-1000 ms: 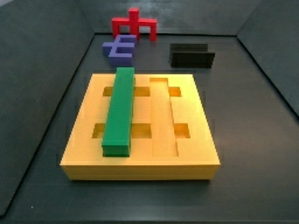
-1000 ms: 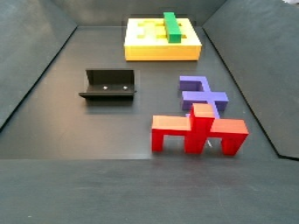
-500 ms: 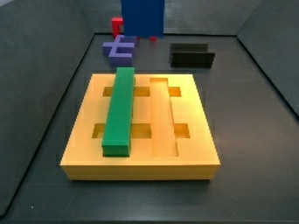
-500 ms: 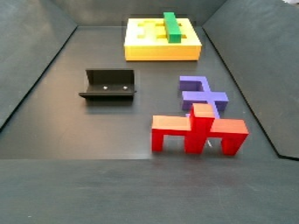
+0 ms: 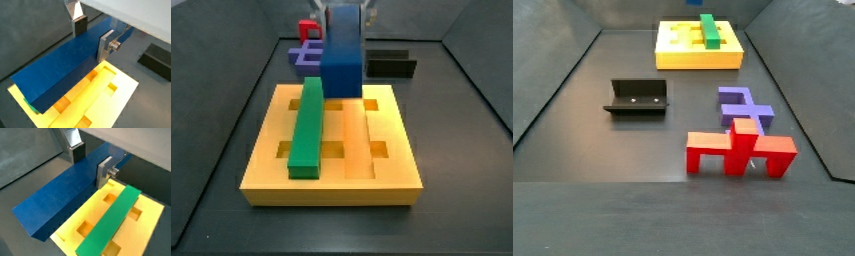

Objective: Pick up the blue object. Move up. Move to above the board. Insert the blue object.
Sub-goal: Insert the blue object.

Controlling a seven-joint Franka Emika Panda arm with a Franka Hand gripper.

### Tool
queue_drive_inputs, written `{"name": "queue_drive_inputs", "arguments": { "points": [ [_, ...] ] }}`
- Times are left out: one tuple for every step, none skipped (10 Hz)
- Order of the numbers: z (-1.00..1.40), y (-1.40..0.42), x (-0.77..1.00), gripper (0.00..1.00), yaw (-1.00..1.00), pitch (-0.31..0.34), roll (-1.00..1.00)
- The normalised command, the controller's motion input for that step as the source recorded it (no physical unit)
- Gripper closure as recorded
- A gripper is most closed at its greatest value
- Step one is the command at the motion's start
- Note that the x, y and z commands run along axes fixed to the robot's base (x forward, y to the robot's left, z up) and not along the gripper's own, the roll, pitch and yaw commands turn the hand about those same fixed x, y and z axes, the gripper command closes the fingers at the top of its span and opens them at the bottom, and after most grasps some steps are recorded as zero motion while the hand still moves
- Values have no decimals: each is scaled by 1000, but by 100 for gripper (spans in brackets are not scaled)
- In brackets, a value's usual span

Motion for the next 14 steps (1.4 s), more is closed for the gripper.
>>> {"name": "queue_drive_inputs", "arguments": {
  "points": [
    [-600, -137, 220, 100, 137, -129, 284],
    [-571, -126, 194, 100, 200, -143, 293],
    [-623, -137, 140, 100, 246, -147, 266],
    [-674, -174, 140, 100, 243, -149, 237],
    [-726, -260, 160, 100, 143, -150, 206],
    [-694, -109, 97, 100, 9, -141, 97],
    [-680, -46, 177, 100, 0, -87, 56],
    [-654, -29, 157, 100, -9, -46, 100],
    [-594, -20, 111, 100, 0, -50, 117],
    [-566, -14, 97, 100, 0, -49, 83],
    [-414, -63, 0, 100, -97, -44, 13],
    [-309, -17, -20, 100, 0, -36, 40],
    [-271, -31, -89, 100, 186, -40, 120],
    [-306, -46, 0, 100, 206, -41, 104]
  ]
}}
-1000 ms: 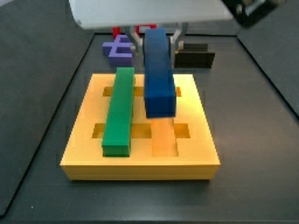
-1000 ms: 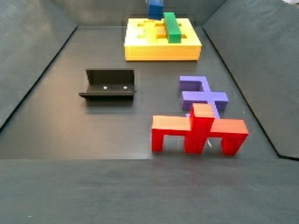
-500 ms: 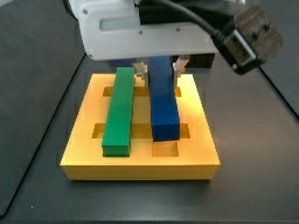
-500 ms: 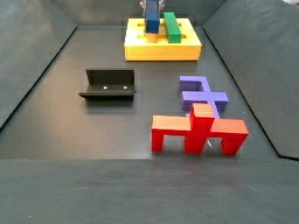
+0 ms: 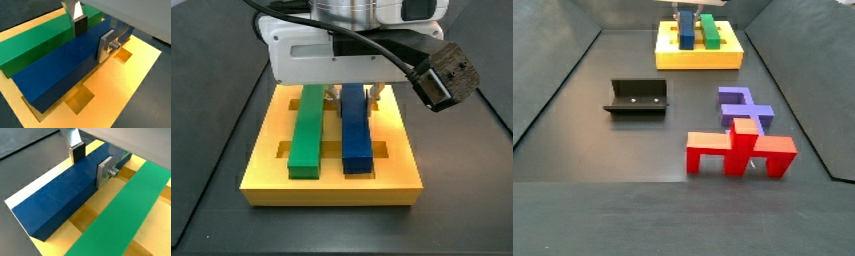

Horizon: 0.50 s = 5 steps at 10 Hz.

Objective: Pick up the blue object. Move up. Move to above the board. Insert the blue object.
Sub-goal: Insert the blue object.

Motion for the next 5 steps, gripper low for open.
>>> {"name": "queue_drive_inputs", "arguments": {
  "points": [
    [-243, -89, 0, 100, 143, -34, 64],
    [-283, -186, 17, 100, 37, -20, 81],
    [-306, -131, 117, 100, 0, 0, 110],
    [-286, -49, 134, 100, -34, 0, 120],
    [-266, -34, 146, 100, -23, 26, 153]
  ]
}}
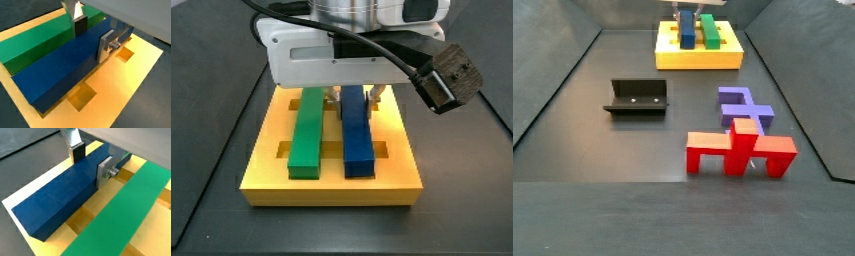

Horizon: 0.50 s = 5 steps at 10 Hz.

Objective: Pick up the blue object. Move up. Move to above the board. Insert the blue object.
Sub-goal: Insert the blue object.

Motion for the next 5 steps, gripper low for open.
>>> {"name": "queue_drive_inputs", "arguments": {
  "points": [
    [-297, 0, 183, 100, 0, 57, 176],
    [-249, 0, 197, 100, 0, 86, 67],
    [-277, -63, 80, 100, 0, 99, 114],
    [-289, -123, 0, 100, -49, 116, 111],
    [-240, -214, 0, 100, -97, 127, 137]
  ]
}}
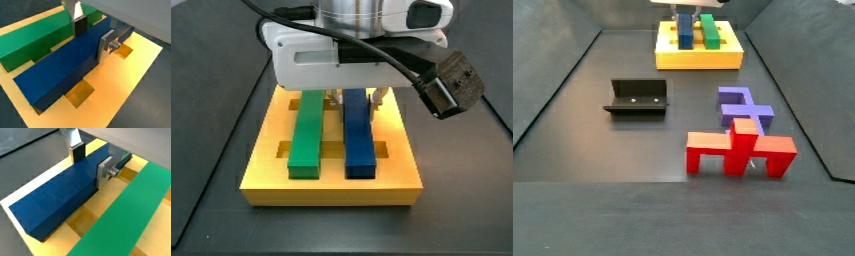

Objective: Pick up the blue object. Move up. Move to above the board. Insert the blue object.
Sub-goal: Insert the blue object.

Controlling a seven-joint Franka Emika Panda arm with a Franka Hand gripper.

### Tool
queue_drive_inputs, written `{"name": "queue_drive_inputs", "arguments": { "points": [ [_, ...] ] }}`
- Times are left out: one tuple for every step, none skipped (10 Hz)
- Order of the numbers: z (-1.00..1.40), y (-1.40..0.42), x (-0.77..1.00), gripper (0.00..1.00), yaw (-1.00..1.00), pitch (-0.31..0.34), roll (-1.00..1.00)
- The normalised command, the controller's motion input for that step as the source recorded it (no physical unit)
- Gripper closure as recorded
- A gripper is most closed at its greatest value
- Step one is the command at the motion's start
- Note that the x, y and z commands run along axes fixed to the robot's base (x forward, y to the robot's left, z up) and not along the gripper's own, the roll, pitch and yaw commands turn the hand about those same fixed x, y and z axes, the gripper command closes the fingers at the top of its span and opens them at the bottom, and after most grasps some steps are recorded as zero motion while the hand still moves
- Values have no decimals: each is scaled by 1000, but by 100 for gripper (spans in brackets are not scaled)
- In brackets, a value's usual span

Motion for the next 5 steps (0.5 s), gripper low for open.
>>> {"name": "queue_drive_inputs", "arguments": {
  "points": [
    [-234, -277, 23, 100, -60, 147, 187],
    [-294, -203, 54, 100, -66, 163, 170],
    [-314, 0, 183, 100, -157, 127, 106],
    [-237, 0, 126, 100, -89, 74, 59],
    [0, 0, 0, 100, 0, 0, 0]
  ]
}}
